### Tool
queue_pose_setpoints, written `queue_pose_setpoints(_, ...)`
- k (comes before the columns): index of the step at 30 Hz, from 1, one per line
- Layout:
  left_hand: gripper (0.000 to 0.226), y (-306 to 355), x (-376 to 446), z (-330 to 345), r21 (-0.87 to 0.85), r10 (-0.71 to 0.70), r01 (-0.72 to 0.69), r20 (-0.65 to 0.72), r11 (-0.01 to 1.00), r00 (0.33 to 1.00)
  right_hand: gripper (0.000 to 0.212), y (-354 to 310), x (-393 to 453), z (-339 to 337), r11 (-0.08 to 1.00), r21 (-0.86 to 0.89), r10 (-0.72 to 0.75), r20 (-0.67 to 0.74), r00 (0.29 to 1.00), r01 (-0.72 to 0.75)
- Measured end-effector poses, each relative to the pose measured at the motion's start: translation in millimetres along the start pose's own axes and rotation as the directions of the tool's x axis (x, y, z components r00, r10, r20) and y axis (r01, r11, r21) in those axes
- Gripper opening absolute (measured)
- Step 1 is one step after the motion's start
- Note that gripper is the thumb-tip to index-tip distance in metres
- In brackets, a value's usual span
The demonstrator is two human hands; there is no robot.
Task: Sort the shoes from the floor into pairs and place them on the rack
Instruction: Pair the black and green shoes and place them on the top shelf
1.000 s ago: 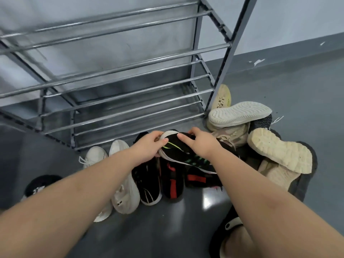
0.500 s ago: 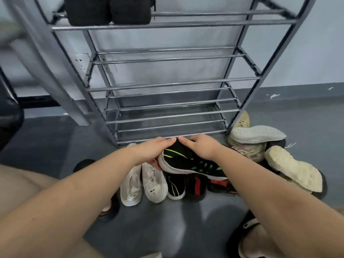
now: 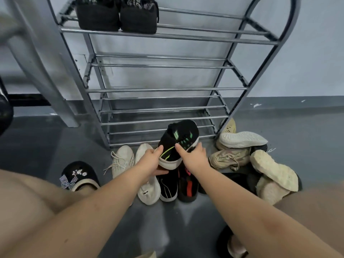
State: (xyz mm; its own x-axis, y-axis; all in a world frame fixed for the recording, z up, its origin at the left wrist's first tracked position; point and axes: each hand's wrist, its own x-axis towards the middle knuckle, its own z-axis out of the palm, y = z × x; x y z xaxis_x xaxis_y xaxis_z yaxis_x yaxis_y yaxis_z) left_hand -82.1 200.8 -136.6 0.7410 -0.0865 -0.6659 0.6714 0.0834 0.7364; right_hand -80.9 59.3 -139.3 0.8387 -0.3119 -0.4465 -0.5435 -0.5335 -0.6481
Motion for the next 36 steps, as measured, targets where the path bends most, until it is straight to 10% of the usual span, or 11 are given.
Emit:
queue_pose_setpoints(4, 0.046, -5, 5, 2, -0.045, -0.054, 0.057, 0.067, 0.997, 0.996, 0.08, 4, 1, 14, 0.808, 0.472, 0.183, 0.368, 0.912, -0.353)
queue_pose_setpoints(9, 0.037, -18, 12, 12, -0.08, -0.15, 0.167, 0.189, 0.983, 0.971, 0.045, 22, 13, 9, 0.749, 0.565, 0.162, 0.35, 0.923, -0.346)
queue_pose_setpoints(16, 0.058, -41, 30, 15, 0.564, -0.217, 0.1, 0.144, 0.82, 0.965, 0.022, 66, 33, 3, 0.774, 0.495, 0.234, 0.354, 0.905, -0.394)
queue_pose_setpoints(25, 0.048, -46, 92, 1, 0.934, -0.111, -0.001, 0.043, 0.358, 0.993, 0.042, 101, 59, 0, 0.894, 0.359, 0.183, 0.254, 0.95, -0.268)
queue_pose_setpoints(36, 0.053, -49, 166, -3, 0.967, -0.007, 0.049, -0.048, 0.25, 0.999, 0.061, 133, 97, 8, 0.866, 0.311, 0.313, 0.272, 0.91, -0.391)
